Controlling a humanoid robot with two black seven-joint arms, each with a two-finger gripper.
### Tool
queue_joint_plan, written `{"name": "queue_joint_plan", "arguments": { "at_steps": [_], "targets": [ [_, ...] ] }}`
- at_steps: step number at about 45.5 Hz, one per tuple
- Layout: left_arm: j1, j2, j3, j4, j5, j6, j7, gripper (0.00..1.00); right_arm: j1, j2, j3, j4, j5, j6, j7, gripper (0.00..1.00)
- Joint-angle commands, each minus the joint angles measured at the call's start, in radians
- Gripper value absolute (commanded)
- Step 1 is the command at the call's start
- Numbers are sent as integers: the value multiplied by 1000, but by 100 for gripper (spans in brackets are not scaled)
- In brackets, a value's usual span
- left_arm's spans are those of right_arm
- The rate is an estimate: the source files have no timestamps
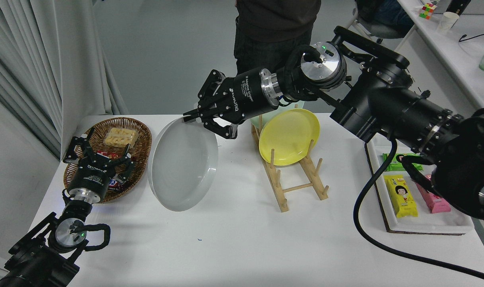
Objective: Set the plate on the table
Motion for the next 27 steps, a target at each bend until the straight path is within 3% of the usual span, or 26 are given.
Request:
{"name": "queue_joint_plan", "arguments": {
  "at_steps": [1,9,19,27],
  "targets": [
    [0,0,0,0,0,0,0,98,26,0,-122,-51,57,0,0,0],
    [0,0,0,0,0,0,0,98,33,0,-219,-60,59,1,0,0],
    [0,0,0,0,0,0,0,98,24,0,-306,-54,59,6,208,0],
    [0,0,0,0,0,0,0,98,14,0,-378,-14,98,-26,205,0]
  ]
}}
